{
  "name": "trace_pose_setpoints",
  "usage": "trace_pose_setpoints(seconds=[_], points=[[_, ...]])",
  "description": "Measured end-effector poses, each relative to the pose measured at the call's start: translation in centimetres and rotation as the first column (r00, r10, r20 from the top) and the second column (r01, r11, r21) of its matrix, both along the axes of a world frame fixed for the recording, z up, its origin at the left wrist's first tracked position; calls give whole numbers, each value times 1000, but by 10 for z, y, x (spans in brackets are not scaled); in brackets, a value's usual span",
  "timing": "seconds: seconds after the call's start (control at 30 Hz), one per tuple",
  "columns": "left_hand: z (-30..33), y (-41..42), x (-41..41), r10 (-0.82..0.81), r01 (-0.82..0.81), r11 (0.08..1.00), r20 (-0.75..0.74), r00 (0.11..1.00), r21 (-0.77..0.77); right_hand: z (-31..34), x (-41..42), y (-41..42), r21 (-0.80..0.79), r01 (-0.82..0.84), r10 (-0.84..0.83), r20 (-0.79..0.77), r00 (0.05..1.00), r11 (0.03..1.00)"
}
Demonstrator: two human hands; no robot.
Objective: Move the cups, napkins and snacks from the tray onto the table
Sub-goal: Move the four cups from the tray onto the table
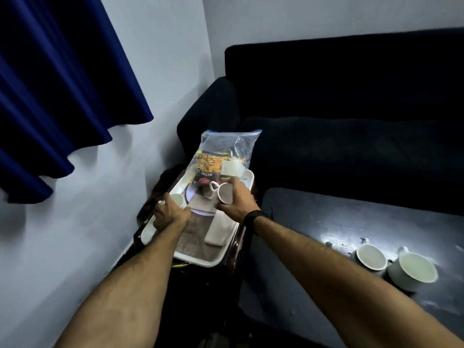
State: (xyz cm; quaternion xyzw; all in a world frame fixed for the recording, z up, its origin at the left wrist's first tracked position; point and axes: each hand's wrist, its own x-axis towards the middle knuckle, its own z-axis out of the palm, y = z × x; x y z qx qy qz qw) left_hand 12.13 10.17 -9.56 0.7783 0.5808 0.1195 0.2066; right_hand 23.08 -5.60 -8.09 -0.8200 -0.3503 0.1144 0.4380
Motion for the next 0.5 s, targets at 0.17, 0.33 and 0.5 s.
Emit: trace_pose_setpoints(seconds=[0.17, 0.33, 0.5], points=[[17, -27, 4, -169, 167, 970, -3, 986, 179, 24, 37, -56, 22, 137, -137, 12, 991, 990], [50, -69, 25, -404, 396, 860, -45, 914, 320, 34, 56, -113, 60, 310, -313, 45, 949, 949], [70, -133, 51, -528, 509, 794, -39, 849, 332, 49, 74, -185, 59, 476, -479, 59, 876, 878]])
